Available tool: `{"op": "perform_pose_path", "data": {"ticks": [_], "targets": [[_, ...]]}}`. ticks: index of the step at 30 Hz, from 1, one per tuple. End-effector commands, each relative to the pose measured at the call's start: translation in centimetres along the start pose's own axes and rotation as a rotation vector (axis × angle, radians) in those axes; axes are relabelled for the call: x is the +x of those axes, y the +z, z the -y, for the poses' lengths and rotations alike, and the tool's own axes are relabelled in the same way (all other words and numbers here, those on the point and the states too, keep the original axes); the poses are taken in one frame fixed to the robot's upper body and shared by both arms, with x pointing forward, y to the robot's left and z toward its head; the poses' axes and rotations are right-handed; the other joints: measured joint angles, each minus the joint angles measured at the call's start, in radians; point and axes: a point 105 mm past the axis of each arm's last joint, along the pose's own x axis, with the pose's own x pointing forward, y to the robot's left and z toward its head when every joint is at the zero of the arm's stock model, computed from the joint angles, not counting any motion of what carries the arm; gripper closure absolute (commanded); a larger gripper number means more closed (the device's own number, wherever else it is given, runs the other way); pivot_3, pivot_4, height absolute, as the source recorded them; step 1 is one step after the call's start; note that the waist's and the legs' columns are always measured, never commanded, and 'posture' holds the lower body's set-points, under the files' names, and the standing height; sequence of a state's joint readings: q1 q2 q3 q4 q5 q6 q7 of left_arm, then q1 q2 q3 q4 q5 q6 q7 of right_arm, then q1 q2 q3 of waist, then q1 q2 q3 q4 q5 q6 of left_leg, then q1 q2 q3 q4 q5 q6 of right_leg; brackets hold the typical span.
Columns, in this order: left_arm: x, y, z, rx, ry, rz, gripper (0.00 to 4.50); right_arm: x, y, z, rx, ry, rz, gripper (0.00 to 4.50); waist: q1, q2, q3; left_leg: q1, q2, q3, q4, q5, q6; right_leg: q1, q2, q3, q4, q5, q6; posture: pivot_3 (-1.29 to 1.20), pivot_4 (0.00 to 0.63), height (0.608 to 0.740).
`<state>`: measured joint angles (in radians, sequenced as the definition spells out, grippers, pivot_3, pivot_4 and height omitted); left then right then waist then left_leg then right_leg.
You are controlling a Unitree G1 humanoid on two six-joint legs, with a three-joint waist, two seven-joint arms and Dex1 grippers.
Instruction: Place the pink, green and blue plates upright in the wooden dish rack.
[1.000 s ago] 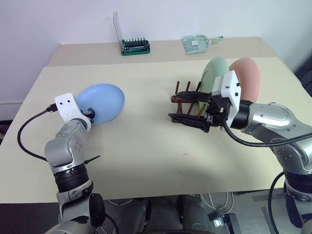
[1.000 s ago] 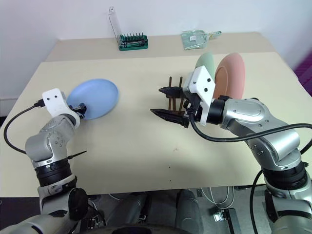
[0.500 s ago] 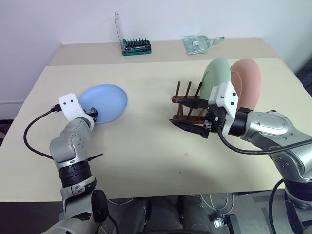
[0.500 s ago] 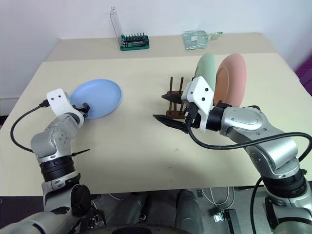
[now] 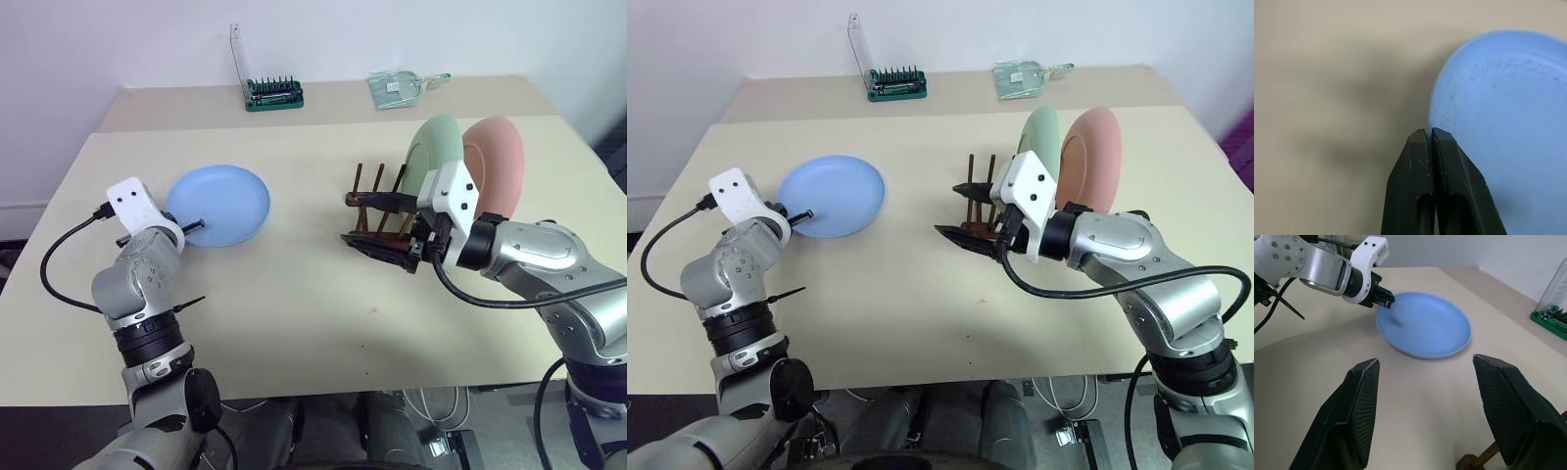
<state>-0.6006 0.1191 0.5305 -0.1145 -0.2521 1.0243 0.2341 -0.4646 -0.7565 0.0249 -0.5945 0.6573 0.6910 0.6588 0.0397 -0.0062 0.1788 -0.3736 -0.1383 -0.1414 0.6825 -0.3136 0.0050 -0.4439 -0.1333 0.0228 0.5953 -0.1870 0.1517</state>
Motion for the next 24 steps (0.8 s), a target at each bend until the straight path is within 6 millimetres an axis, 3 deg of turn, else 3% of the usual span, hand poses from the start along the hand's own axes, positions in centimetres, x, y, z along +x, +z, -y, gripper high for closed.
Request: {"op": "perform_pose_path", "data": {"ticks": [1, 5, 6, 9, 11, 14, 18, 21, 24], "targets": [[-0.6, 1.8, 2.4, -0.011, -0.111, 0.078, 4.49, 0.0, 1.5, 0.2, -0.063, -0.013, 0.046, 1.43, 0.001, 0.000, 0.000, 0.000, 0.000, 0.000, 0.000, 0.000, 0.000, 0.000, 0.000, 0.000, 0.000, 0.000, 0.000, 0.00, 0.150, 0.740], [-3.0, 5.7, 7.2, -0.039, -0.349, 0.272, 4.50, 0.9, 2.2, 0.5, -0.118, 0.009, 0.036, 0.17, 0.001, -0.001, 0.001, 0.000, 0.000, 0.000, 0.000, 0.000, 0.000, 0.000, 0.000, 0.000, 0.000, 0.000, 0.000, 0.00, 0.150, 0.740], [-3.4, 6.2, 7.7, -0.038, -0.375, 0.297, 4.50, 1.2, 2.2, 0.4, -0.162, 0.012, 0.023, 0.08, 0.000, -0.002, 0.001, -0.001, 0.000, 0.000, 0.001, 0.000, 0.000, 0.000, 0.000, 0.000, 0.000, 0.000, 0.000, 0.00, 0.150, 0.740], [-5.4, 7.9, 10.8, -0.013, -0.499, 0.379, 4.50, 3.5, 1.6, 0.5, -0.437, 0.011, -0.040, 0.08, -0.004, -0.002, 0.001, 0.000, 0.000, 0.001, 0.000, 0.000, 0.000, 0.000, 0.000, 0.000, 0.000, 0.000, 0.000, 0.00, 0.150, 0.740], [-6.1, 8.4, 11.8, -0.012, -0.543, 0.396, 4.50, 4.7, 1.2, 0.6, -0.516, 0.015, -0.056, 0.08, -0.006, -0.002, 0.001, 0.000, 0.000, 0.001, 0.000, 0.000, 0.000, 0.000, 0.000, 0.000, 0.000, 0.000, 0.000, 0.00, 0.150, 0.740], [-7.3, 8.8, 13.7, 0.031, -0.606, 0.409, 4.50, 6.8, 0.5, 2.2, -0.735, -0.054, -0.095, 0.08, -0.016, -0.002, 0.001, 0.000, 0.000, 0.001, 0.000, 0.000, 0.000, 0.000, 0.000, 0.000, 0.000, 0.000, 0.000, 0.00, 0.150, 0.740], [-8.0, 8.8, 14.4, 0.065, -0.633, 0.415, 4.50, 7.8, -0.1, 3.0, -0.897, -0.078, -0.113, 0.08, -0.027, -0.002, 0.001, 0.000, 0.000, 0.000, 0.000, 0.000, -0.001, -0.001, 0.000, 0.000, 0.000, 0.000, 0.000, 0.00, 0.150, 0.740], [-8.1, 8.8, 14.5, 0.069, -0.638, 0.410, 4.50, 8.0, -0.6, 2.9, -0.967, -0.079, -0.120, 0.89, -0.028, -0.002, 0.001, 0.000, 0.000, 0.000, -0.001, 0.000, -0.001, -0.001, 0.000, 0.000, 0.000, 0.000, 0.000, 0.00, 0.150, 0.740], [-8.2, 8.8, 14.3, 0.069, -0.639, 0.409, 4.50, 8.0, -1.8, 2.7, -1.014, -0.059, -0.152, 2.35, -0.028, -0.002, 0.001, 0.000, 0.000, 0.000, -0.001, 0.000, -0.001, -0.001, 0.000, 0.000, 0.000, 0.000, 0.000, 0.00, 0.150, 0.740]]}}
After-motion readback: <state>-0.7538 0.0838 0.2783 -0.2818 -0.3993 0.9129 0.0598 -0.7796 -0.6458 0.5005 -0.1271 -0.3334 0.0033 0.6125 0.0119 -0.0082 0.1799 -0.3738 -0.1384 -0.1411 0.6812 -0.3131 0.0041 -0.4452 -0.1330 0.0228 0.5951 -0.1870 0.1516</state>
